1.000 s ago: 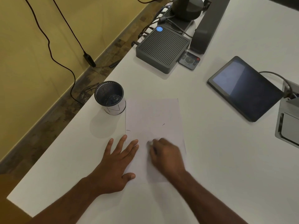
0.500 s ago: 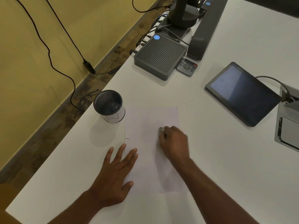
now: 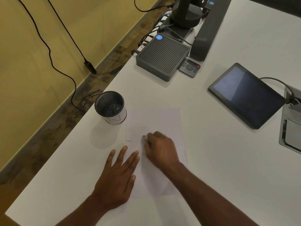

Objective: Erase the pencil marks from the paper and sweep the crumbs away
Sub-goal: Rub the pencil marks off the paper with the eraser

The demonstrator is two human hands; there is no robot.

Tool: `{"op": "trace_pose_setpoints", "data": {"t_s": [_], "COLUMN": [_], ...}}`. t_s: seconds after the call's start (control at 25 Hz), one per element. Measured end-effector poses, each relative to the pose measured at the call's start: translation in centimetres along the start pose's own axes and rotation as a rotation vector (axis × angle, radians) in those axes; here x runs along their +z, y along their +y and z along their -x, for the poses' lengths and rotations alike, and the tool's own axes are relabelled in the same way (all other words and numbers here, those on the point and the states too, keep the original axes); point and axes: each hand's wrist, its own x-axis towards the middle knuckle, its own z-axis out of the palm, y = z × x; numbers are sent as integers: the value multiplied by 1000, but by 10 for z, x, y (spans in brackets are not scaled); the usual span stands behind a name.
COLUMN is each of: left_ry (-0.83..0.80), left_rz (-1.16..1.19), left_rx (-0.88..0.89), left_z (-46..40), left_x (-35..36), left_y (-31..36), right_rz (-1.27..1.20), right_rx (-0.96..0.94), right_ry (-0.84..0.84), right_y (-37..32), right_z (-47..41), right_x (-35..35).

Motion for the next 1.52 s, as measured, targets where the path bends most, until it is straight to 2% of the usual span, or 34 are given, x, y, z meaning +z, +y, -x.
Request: {"op": "trace_pose_setpoints", "data": {"t_s": [0.04,0.08,0.24,0.32,0.44,0.48,0.64,0.68,0.76,0.88,0.92,1.08,1.16,1.24,1.32,1.36,1.44,1.52], "left_ry": [-2,2,25,29,33,37,58,63,71,76,75,73,75,72,66,69,74,79], "left_rz": [-9,-18,-15,-16,-10,-3,3,7,13,21,19,11,7,2,-3,-12,-23,-19], "left_rx": [2,2,-10,-11,-15,-17,-11,-12,-6,-4,-5,-10,-9,-7,-10,-12,-10,-9], "left_z": [0,0,-2,-2,-2,-1,-1,-1,-1,-1,-1,-2,-2,-2,-1,-2,-2,-2], "left_x": [1,2,2,3,5,5,7,7,8,9,9,8,7,8,8,9,9,8], "left_y": [0,0,1,1,0,0,-1,-1,-1,-1,-1,0,0,0,0,0,0,0], "right_rz": [12,34,132,97,17,35,133,128,76,18,38,123,94,-6,-5,28,99,89], "right_rx": [-65,-29,312,260,-49,-64,265,295,186,-53,-42,282,236,105,-11,38,204,250], "right_ry": [-15,-15,126,133,6,-5,105,129,106,-63,-66,109,126,4,-53,-37,98,169], "right_y": [2,11,52,36,2,8,49,48,23,-6,4,52,35,3,7,20,46,45], "right_z": [0,-11,-59,-51,-22,-30,-82,-84,-59,2,1,-37,-18,32,56,46,20,16], "right_x": [2,-3,-35,-26,2,0,-36,-36,-23,3,-1,-41,-35,-9,-4,-11,-29,-34]}}
